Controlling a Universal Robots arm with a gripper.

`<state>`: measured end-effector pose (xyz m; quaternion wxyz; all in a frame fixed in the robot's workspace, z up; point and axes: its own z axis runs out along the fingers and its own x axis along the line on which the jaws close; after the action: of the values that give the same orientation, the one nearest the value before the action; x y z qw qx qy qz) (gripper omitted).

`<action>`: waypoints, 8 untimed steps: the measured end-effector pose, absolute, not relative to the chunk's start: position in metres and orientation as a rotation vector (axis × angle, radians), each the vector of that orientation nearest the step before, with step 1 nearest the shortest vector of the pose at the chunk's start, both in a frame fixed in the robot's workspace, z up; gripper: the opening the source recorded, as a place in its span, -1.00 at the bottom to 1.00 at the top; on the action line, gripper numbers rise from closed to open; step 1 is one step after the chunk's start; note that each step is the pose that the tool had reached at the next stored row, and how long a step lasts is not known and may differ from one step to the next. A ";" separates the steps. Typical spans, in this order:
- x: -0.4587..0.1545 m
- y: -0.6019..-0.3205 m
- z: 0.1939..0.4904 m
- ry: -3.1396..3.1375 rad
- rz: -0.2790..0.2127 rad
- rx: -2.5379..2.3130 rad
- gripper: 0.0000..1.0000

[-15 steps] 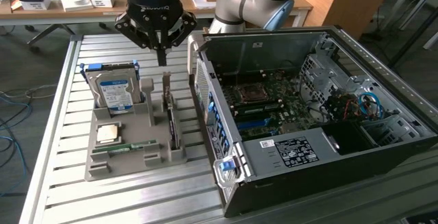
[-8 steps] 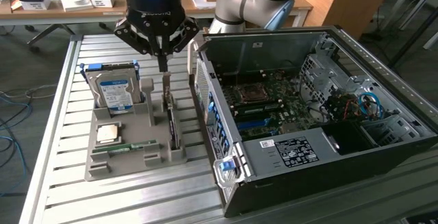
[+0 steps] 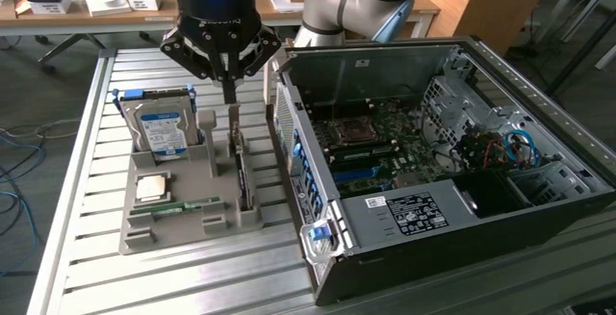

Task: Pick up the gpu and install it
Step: 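Reach for the gpu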

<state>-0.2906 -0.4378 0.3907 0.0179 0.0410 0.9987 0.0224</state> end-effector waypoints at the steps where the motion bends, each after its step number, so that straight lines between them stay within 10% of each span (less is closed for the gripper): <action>1: -0.291 -0.438 0.390 3.102 0.070 0.127 -0.79; 8: -0.291 -0.438 0.383 3.103 0.070 0.127 -0.79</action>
<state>-0.2906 -0.4378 0.3831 0.0178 0.0410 0.9988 0.0224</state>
